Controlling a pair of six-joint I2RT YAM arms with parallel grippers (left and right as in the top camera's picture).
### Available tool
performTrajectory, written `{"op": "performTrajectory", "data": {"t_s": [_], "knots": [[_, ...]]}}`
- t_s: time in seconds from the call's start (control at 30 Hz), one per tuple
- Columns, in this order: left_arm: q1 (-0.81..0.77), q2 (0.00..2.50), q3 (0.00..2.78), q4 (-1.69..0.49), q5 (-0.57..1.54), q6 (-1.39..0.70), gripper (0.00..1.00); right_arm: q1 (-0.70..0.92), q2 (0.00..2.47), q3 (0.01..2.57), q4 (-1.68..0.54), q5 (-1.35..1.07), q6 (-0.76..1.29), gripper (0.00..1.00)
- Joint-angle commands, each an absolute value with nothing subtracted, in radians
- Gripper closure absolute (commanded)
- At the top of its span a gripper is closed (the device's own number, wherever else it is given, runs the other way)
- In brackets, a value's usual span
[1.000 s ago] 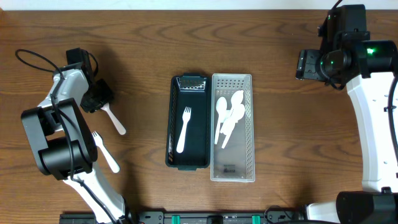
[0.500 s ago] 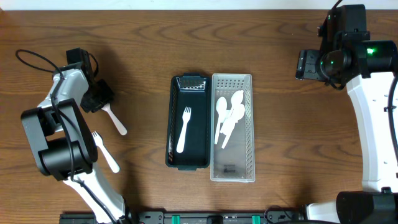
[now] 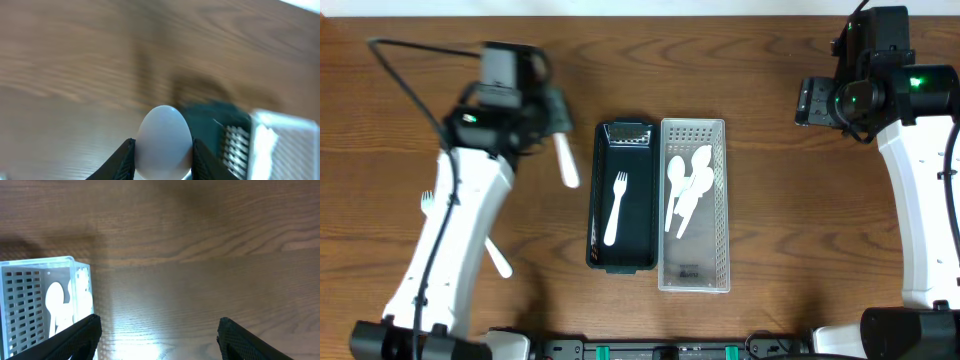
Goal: Pack container
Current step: 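Carry the spoon right, release it into the green basket, return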
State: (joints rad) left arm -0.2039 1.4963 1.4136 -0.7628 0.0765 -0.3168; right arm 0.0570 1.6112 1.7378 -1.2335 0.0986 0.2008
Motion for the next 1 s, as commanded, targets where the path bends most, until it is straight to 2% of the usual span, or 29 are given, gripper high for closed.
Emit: {"op": "performTrajectory", "data": {"t_s": [0.0, 0.27, 0.53, 0.57, 0.6, 0.7, 0.77, 0.97], "knots": [[-0.302, 1.539, 1.4, -0.785, 0.078, -0.309, 0.8, 0.052, 1.611, 1.733, -1.231, 0.101, 0.192, 0.22], [-0.446, 1.685, 1.33, -0.807, 0.079, -0.309, 0.8, 0.052, 1.611, 1.733, -1.236, 0.101, 0.185, 0.22], [-0.495, 1.791, 1.33, -0.822, 0.079, -0.309, 0.79, 0.052, 1.611, 1.733, -1.243, 0.101, 0.185, 0.22], [-0.495, 1.789, 1.33, -0.822, 0.079, -0.309, 0.62, 0.052, 1.611, 1.733, -1.243, 0.101, 0.185, 0.22], [-0.494, 1.785, 1.33, -0.822, 0.078, -0.309, 0.57, 0.052, 1.611, 1.733, -1.243, 0.101, 0.185, 0.22], [-0.487, 1.769, 1.336, -0.822, 0.078, -0.307, 0.56, 0.052, 1.611, 1.733, -1.247, 0.101, 0.185, 0.22], [-0.474, 1.742, 1.347, -0.827, 0.072, -0.292, 0.38, 0.051, 1.611, 1.733, -1.25, 0.102, 0.184, 0.22], [-0.381, 1.559, 1.39, -0.876, -0.056, -0.293, 0.3, 0.051, 1.611, 1.733, -1.249, 0.117, 0.169, 0.21]]}}
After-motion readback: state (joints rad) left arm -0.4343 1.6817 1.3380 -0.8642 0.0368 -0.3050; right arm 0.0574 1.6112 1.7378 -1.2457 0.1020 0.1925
